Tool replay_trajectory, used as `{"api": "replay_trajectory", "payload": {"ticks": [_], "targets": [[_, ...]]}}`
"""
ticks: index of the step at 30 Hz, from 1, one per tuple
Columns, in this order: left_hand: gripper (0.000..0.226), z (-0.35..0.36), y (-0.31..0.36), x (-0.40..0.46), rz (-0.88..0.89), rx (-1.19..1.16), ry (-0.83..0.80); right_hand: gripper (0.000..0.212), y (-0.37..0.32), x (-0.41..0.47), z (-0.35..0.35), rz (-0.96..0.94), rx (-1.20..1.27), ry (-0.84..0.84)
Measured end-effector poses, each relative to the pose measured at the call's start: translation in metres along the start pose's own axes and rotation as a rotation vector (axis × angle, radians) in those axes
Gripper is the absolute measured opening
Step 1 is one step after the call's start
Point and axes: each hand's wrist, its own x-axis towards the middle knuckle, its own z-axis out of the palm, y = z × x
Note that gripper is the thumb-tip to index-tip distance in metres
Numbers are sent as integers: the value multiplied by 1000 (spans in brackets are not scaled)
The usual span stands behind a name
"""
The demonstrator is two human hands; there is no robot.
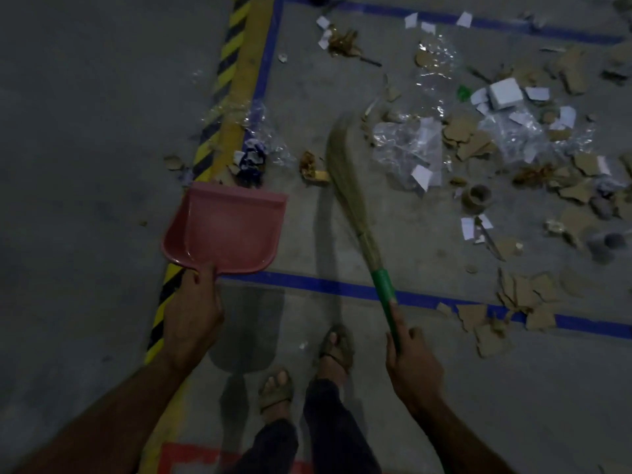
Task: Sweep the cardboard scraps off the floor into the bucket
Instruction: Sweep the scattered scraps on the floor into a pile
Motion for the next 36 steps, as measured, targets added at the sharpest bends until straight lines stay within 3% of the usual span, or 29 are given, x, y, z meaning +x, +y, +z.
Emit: {"api": "replay_trajectory", "payload": {"ticks": [6,13,16,24,28,32,36], "targets": [[39,-12,-67,-25,-160,-17,-37,71,-89,11,21,-151,-27,-222],[39,-15,-138,-40,-317,-41,22,71,-174,22,51,-391,-87,-267],[34,-22,-178,-33,-391,-34,78,66,-226,26,62,-470,-107,-370],[35,-27,-293,23,-335,4,97,71,-381,51,141,-613,-373,-488],[28,-22,-322,63,-277,7,42,78,-431,72,178,-536,-429,-467],[27,-20,-333,102,-271,-20,11,67,-435,100,199,-186,-204,-486],[31,-19,-330,132,-199,-13,-36,70,-402,109,194,53,-33,-415]]}}
